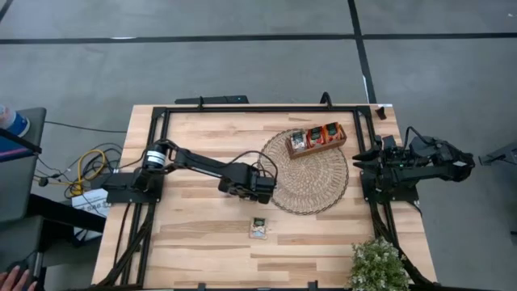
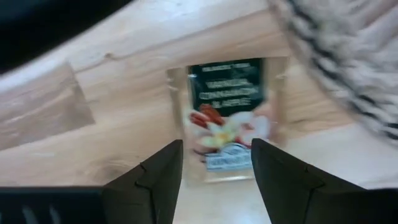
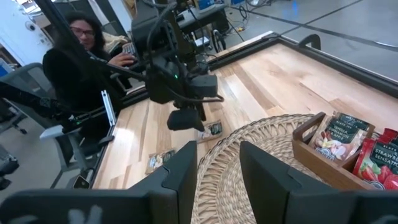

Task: Pick & Place Tea
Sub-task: Put the brown tea pack into the left compartment of the brown organizer

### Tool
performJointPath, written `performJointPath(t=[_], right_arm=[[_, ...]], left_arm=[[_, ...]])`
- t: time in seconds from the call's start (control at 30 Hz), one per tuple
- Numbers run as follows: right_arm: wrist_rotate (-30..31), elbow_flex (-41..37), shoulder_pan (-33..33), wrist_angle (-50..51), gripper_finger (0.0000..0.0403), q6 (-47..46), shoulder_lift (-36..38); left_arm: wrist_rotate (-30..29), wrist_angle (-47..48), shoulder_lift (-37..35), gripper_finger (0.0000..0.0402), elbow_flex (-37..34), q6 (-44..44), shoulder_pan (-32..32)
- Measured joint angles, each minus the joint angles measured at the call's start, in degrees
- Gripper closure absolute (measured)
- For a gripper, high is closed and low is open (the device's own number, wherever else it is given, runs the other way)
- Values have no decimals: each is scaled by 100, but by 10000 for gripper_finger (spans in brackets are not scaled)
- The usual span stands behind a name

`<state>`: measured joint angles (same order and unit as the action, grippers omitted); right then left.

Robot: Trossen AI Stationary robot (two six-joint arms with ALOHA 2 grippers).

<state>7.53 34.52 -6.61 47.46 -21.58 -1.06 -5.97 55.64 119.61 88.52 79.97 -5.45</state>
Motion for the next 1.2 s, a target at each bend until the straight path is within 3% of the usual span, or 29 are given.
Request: performJointPath(t=[0.5,0.73,1.2], right_arm=[[37,0,2,0,290,4,0],[41,1,0,0,290,2,0],[46,1,0,0,290,4,0]], left_arm=[[-119,-241,-179,219,21,286,-11],[160,-266,-188,219,30,-310,-22],[104,-717,-197,207,35,-985,-41]])
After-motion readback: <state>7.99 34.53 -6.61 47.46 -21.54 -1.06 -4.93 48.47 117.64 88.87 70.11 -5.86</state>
